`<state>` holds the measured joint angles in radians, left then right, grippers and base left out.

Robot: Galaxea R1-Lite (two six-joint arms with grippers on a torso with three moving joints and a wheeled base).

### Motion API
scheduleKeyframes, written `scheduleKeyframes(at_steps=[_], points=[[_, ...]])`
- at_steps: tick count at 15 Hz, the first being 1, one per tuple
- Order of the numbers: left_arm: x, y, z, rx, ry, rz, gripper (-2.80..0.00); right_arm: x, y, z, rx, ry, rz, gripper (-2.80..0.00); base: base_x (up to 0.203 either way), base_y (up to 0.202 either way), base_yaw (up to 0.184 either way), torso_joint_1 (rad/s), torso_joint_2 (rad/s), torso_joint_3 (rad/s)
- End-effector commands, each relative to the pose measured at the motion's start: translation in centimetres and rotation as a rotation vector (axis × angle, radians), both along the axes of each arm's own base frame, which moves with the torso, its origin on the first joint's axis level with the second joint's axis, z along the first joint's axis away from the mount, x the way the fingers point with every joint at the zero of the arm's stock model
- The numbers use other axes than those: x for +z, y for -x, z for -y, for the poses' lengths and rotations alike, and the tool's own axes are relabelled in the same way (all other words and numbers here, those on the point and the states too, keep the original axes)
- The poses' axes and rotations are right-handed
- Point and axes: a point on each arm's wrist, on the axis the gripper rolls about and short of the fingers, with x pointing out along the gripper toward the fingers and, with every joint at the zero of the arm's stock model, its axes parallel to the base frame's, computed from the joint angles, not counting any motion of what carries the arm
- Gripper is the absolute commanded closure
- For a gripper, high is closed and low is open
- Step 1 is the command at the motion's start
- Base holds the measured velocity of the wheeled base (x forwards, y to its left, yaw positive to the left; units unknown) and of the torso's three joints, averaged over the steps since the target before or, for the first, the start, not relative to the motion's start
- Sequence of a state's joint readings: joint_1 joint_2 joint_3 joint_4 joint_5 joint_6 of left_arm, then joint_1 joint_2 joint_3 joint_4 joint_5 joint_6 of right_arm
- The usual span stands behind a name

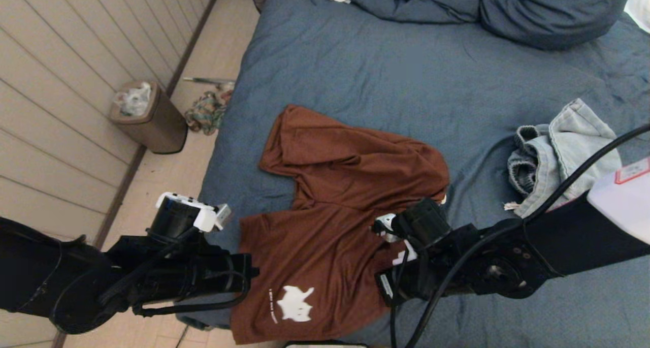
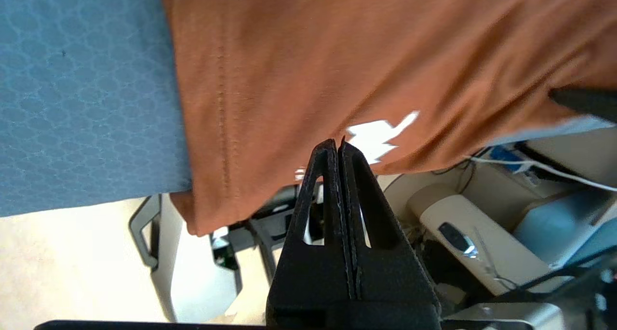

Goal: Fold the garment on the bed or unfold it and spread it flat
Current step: Fold the brown shorts

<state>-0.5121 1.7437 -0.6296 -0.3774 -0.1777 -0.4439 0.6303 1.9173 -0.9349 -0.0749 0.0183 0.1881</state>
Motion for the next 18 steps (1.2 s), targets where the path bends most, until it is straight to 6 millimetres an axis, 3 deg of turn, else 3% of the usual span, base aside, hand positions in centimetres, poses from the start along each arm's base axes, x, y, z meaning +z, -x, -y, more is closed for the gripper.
scheduleKeyframes(at_steps=[1,7,10,12,16,18], points=[[1.5,0.8,-0.4,0.002,0.032,0.046,0.00,2.8,-0.4,-0.3,-0.018,-0.089,0.097,0.00,0.000,0.000,0.000,0.000,0.00,0.000],[4.8,1.9,-1.6,0.038,0.101,0.155,0.00,7.0,-3.8,1.6,-0.146,-0.202,0.219,0.00,0.000,0.000,0.000,0.000,0.00,0.000],[4.3,2.0,-1.4,0.020,0.097,0.131,0.00,8.4,-6.1,1.4,-0.208,-0.267,0.255,0.00,0.000,0.000,0.000,0.000,0.00,0.000],[3.0,2.4,0.1,-0.040,0.077,0.082,0.00,8.7,-7.7,1.6,-0.257,-0.297,0.263,0.00,0.000,0.000,0.000,0.000,0.00,0.000],[0.0,3.9,4.2,-0.152,0.051,-0.063,0.00,8.4,-9.1,2.0,-0.301,-0.282,0.281,0.00,0.000,0.000,0.000,0.000,0.00,0.000],[-0.3,4.8,6.2,-0.181,0.076,-0.109,0.00,8.2,-9.6,2.4,-0.315,-0.278,0.281,0.00,0.000,0.000,0.000,0.000,0.00,0.000]])
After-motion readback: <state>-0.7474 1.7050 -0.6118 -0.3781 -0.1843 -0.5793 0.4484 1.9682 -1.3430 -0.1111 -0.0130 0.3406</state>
